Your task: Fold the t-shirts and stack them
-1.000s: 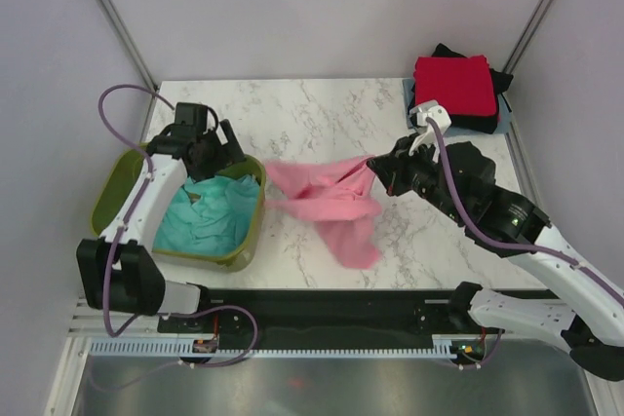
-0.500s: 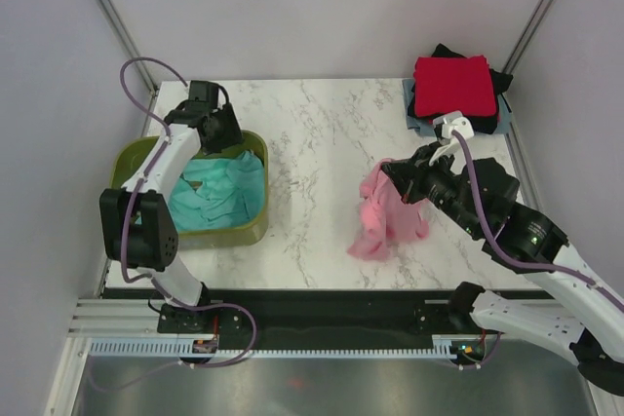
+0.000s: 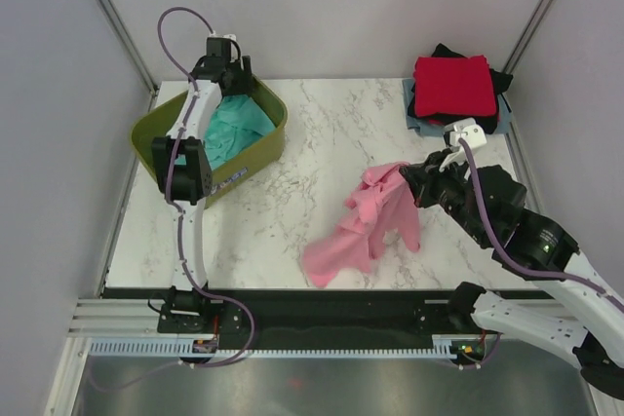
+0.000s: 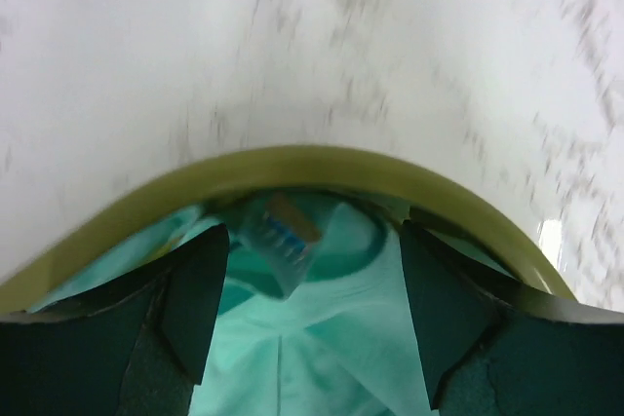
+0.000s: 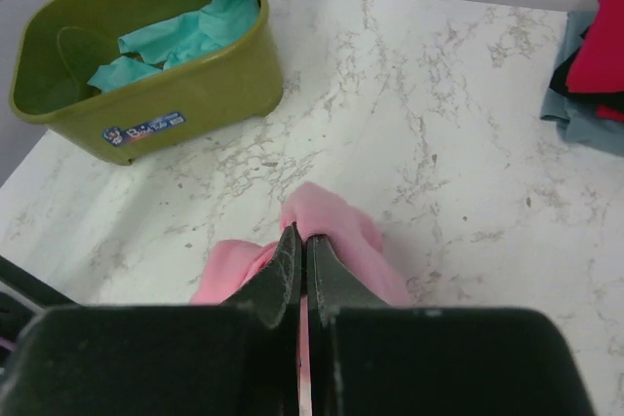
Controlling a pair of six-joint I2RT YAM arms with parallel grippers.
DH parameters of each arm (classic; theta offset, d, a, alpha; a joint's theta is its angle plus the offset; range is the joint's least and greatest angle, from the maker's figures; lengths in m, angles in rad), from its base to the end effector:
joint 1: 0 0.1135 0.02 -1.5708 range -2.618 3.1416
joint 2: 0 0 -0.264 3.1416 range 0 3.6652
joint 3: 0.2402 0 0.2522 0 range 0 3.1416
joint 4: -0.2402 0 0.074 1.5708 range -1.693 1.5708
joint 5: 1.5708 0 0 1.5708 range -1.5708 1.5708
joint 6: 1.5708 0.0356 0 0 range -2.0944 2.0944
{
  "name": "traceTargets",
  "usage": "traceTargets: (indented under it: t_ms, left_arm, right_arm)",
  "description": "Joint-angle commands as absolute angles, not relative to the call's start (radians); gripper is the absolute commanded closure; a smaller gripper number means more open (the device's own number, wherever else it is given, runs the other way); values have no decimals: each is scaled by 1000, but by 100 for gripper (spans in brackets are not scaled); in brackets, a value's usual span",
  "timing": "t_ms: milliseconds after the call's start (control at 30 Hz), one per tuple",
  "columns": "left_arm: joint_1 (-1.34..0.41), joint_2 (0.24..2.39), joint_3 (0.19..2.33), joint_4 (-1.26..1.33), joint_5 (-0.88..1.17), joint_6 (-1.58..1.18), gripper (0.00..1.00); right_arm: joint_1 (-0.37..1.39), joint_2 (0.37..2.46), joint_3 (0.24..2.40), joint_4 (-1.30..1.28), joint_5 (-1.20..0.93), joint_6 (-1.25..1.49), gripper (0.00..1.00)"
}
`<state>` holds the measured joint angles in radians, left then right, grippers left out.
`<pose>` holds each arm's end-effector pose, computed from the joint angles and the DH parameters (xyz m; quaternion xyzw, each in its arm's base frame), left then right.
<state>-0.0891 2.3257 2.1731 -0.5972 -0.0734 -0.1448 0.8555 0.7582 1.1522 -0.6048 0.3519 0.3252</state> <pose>0.5304 -0.0448 0.2532 -0.0401 0.9155 -0.0131 0.4000 0.0988 0.0950 0.4220 -0.0944 0.7677 0.2315 0.5901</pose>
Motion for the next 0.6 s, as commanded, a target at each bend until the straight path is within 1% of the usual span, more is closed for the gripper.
traceTargets:
  t_ms: [0,67,100,167,200,300,333,367,467,533,567]
  left_arm:
    - [-119,2463,2446,-584,49,-34,20]
    - [-152,2508,2532,-569,96,-46,18]
    - [-194,2528,2543,-554,135,-46,16]
    - [-242,2534,2530,-476,190,-40,13]
    - [-297,2543,2530,-448,225,-37,9]
    - [-401,2557,2534,-338,317,-2,4]
    - [-426,2562,2536,-313,339,32,0]
    - [-451,2562,2539,-283,350,70,0]
    - [-552,2516,2537,-201,289,135,0]
    - [-568,2468,2534,-204,237,138,0]
    - [-571,2410,2513,-209,209,130,0]
  right_arm:
    - [854,768,1166,-589,465,266,100]
    - [854,801,1160,-583,485,250,100]
    - [854,811,1155,-568,494,242,100]
    - [856,837,1143,-546,526,224,100]
    - [856,842,1138,-525,531,222,100]
    - [854,868,1140,-503,531,222,100]
    - [856,870,1144,-503,528,227,100]
    - [856,871,1143,-505,520,239,100]
    - [854,855,1138,-515,503,279,100]
    - [856,841,1135,-525,494,299,100]
    - [854,825,1135,-531,488,310,100]
